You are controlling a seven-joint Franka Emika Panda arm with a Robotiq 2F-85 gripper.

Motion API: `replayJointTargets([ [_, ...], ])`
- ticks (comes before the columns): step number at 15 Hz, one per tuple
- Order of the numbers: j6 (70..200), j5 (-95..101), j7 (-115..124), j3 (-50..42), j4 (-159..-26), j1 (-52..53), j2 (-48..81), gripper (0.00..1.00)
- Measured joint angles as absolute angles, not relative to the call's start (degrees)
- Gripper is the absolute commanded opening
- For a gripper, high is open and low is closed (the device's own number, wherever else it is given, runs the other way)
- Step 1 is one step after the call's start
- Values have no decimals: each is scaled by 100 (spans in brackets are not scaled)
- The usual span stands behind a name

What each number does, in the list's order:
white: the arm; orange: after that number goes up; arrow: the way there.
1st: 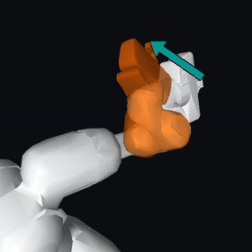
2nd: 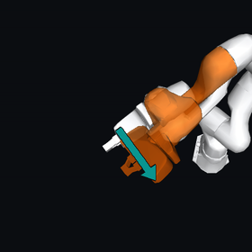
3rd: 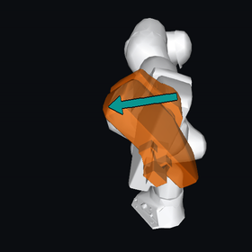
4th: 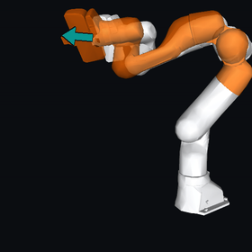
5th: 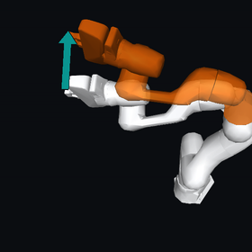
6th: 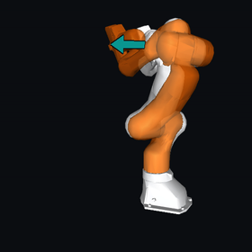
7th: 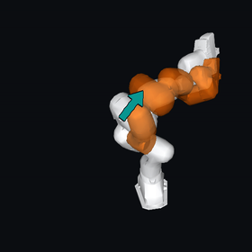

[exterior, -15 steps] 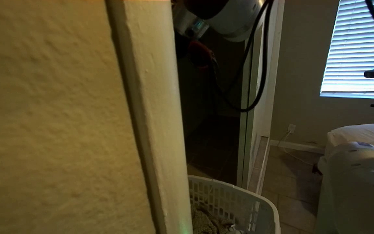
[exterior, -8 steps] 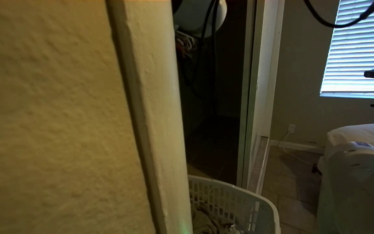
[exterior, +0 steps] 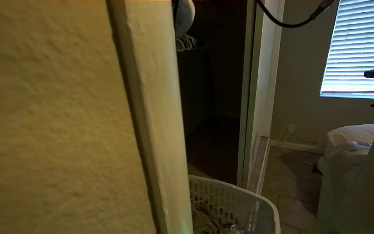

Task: Remove the black remote from the top shelf and put it on the bottom shelf

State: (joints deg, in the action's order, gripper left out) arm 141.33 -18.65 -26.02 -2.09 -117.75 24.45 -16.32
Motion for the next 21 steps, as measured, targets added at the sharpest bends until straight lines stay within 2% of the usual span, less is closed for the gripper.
replayJointTargets([
  [21, 14915, -1804, -2446, 729, -11195, 1735, -368, 31],
])
